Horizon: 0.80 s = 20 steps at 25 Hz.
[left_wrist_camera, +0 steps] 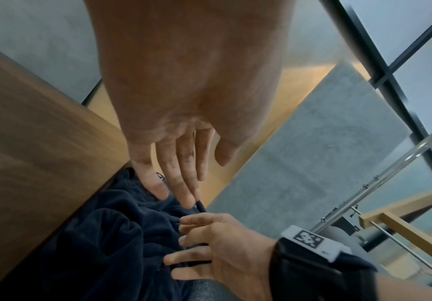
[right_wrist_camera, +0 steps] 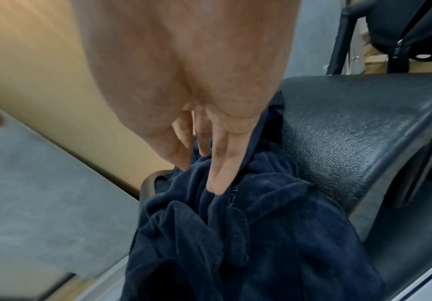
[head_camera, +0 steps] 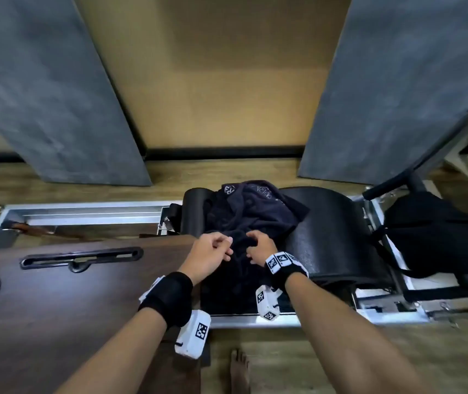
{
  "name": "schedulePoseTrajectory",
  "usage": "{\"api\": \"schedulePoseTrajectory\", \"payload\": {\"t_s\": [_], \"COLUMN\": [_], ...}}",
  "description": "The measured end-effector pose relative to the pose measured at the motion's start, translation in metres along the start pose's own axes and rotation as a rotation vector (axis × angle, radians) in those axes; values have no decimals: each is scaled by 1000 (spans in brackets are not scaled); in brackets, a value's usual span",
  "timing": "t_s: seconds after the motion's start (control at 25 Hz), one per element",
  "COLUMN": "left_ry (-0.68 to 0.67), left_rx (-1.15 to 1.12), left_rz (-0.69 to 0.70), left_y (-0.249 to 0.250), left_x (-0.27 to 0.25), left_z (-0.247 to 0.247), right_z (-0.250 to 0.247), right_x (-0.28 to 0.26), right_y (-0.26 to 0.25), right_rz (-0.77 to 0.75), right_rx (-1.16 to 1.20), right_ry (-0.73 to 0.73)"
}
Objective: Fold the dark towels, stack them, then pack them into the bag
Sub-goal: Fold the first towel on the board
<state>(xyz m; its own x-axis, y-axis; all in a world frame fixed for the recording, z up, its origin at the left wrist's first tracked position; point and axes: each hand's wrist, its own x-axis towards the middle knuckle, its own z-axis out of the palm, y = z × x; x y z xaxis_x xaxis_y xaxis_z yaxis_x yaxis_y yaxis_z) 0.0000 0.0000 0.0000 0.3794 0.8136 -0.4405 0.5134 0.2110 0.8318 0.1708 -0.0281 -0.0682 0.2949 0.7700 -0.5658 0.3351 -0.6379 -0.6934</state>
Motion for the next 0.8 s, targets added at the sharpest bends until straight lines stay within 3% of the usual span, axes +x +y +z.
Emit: {"api": "schedulePoseTrajectory", "payload": {"t_s": [0.2, 0.4, 0.56, 0.8], "left_ry": [46, 92, 127, 21], "left_rx": [-7, -2, 21, 39], "left_rz": [-52, -57, 1, 264], "left_y": [0, 6, 17, 54], "left_x": [11, 16, 20, 2], "left_z": [2, -10, -22, -33], "right_z": [0, -26, -58, -102], "right_x": [38, 54, 40, -41], "right_y": [0, -27, -71, -141], "right_rz": [10, -202, -445, -635], "right_rx": [-193, 54, 229, 417], "right_ry": [111, 338, 260, 196]}}
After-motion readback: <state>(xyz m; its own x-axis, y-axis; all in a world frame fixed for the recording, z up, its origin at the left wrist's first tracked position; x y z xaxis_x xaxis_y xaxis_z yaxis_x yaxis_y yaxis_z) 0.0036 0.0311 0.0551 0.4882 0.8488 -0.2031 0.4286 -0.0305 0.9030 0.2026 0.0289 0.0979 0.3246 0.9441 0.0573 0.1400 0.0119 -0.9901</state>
